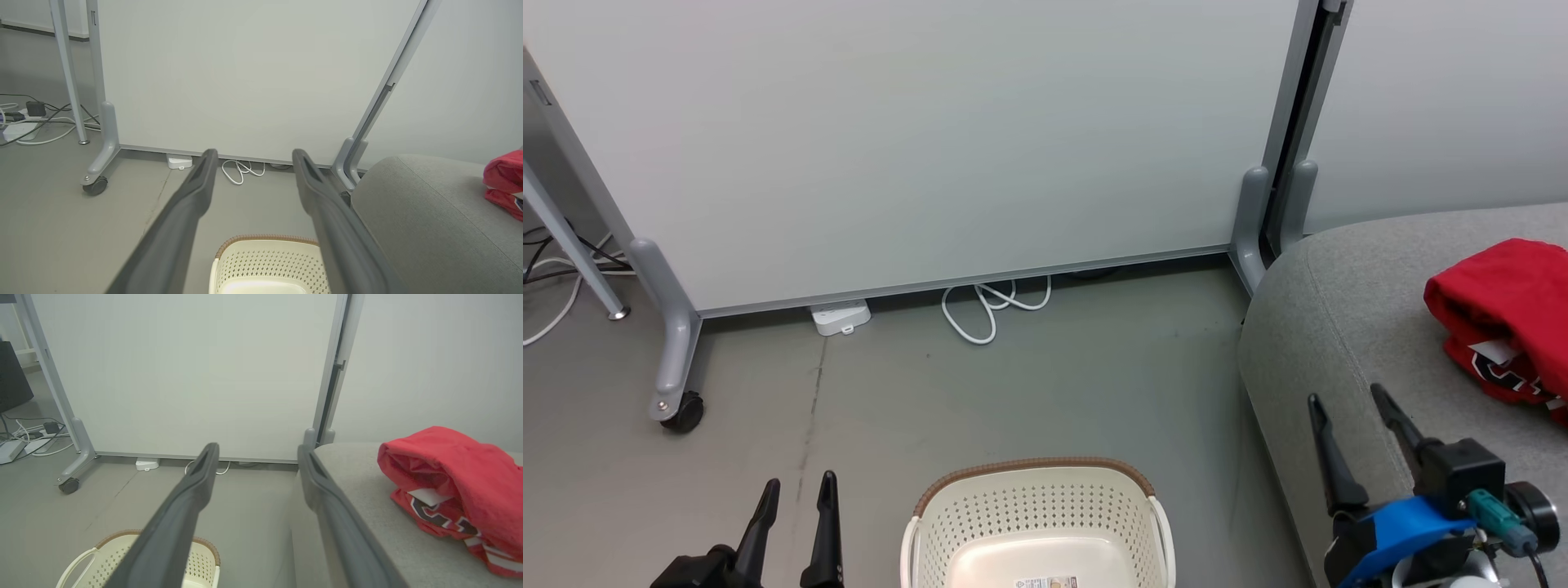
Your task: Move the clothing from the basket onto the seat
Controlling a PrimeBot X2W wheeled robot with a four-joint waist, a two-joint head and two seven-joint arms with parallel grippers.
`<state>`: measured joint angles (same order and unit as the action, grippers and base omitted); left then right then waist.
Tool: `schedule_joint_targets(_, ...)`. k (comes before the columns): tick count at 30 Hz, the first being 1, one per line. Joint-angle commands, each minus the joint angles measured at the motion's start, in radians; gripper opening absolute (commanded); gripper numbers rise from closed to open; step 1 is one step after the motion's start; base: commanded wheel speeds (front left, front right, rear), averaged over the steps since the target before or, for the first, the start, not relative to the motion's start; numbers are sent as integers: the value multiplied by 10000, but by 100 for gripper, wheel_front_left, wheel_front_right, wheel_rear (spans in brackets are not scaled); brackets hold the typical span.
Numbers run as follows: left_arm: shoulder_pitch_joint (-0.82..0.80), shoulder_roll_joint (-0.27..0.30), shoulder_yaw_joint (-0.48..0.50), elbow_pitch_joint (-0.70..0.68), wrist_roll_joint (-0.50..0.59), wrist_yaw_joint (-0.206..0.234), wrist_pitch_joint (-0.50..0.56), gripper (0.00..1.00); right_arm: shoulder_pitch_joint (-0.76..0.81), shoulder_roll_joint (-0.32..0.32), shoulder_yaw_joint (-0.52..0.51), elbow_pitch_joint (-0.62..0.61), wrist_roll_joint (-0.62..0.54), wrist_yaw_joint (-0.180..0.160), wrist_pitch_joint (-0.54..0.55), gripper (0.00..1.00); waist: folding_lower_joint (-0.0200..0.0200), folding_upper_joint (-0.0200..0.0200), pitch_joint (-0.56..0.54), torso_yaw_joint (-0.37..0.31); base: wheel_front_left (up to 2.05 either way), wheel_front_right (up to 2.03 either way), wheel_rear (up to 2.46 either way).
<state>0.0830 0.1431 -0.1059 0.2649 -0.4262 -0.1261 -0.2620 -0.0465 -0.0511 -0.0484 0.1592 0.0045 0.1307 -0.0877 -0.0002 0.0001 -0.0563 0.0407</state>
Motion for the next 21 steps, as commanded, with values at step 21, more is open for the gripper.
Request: schedule_joint_targets(21, 23, 126, 79, 341, 117, -69, -45, 100, 243, 12, 336, 247, 392, 1, -140, 100, 2, -1, -46, -40, 0, 0, 0)
